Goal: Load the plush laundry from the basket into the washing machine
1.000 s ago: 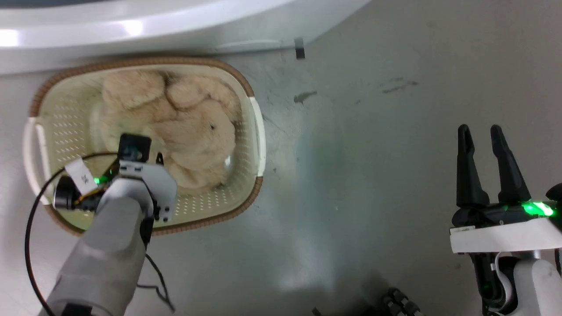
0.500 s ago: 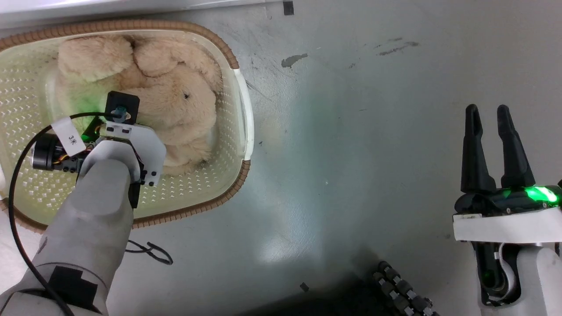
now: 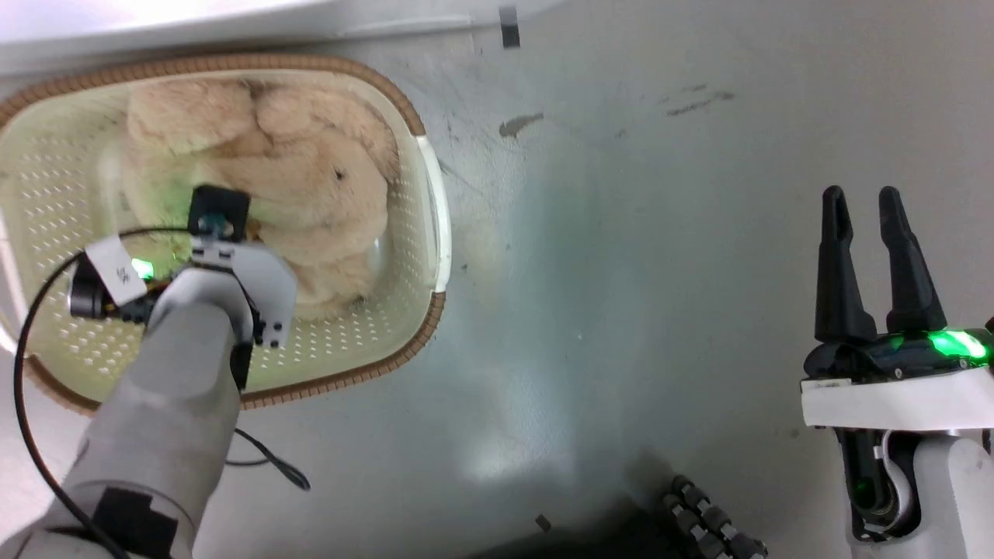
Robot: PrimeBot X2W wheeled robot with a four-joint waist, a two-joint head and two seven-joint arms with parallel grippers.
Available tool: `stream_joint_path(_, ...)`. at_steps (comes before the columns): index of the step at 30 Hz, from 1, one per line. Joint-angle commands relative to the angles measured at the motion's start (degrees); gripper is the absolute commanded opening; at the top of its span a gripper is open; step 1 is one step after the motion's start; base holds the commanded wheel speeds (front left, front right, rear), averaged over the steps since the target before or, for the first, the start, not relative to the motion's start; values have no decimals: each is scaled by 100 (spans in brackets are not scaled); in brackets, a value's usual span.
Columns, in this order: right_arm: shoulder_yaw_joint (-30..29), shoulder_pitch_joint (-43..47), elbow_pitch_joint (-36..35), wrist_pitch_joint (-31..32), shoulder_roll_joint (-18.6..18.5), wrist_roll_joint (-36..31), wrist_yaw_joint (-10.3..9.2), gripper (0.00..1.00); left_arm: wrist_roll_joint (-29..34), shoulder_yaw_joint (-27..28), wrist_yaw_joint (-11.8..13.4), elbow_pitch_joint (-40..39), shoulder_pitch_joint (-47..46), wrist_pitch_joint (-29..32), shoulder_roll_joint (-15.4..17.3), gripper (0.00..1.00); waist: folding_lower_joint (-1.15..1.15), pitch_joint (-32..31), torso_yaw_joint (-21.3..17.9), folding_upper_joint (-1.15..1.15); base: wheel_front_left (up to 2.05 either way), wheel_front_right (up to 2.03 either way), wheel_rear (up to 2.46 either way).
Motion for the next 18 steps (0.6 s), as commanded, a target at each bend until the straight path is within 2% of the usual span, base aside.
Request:
stream_joint_path(1, -46, -26, 16, -26, 17, -44, 3, 100, -71, 31, 21, -21, 137, -136, -14, 0, 0, -224, 42, 0, 0, 0, 0)
stream_joint_path(7, -173, 167, 87, -26, 17, -196, 3, 100, -168, 104, 112, -444, 649, -341, -100, 0, 0, -945, 269, 0, 0, 0, 0)
stream_joint_path(18, -313, 863, 105, -26, 17, -652, 3, 100, -95, 368, 243, -2338, 2420, -349, -146, 0, 0, -2712, 843, 0, 0, 0, 0)
